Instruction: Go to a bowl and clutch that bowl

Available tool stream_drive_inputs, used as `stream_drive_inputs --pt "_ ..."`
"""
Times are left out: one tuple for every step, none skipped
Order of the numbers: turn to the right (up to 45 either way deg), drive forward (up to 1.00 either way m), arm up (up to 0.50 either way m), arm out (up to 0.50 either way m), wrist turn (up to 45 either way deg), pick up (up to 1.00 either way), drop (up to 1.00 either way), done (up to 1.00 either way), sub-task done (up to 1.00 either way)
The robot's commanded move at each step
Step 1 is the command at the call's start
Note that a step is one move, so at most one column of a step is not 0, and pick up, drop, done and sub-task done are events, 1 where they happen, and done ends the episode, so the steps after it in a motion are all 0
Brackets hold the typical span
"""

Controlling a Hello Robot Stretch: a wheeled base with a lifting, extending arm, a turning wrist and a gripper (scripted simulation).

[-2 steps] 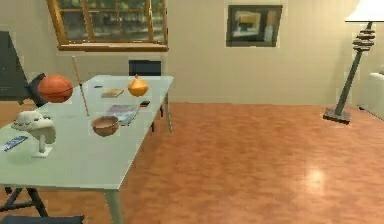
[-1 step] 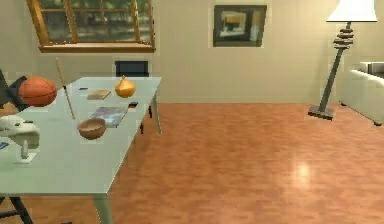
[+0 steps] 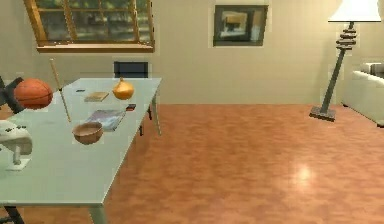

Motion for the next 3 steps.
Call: stream_drive_inputs --pt "0.0 0.40 0.00 0.00 0.0 0.00 0.00 0.00 0.00" --pt "-45.0 0.00 0.00 0.00 0.0 0.00 0.00 0.00 0.00" --pt "-45.0 0.00 0.00 0.00 0.0 0.00 0.00 0.00 0.00"
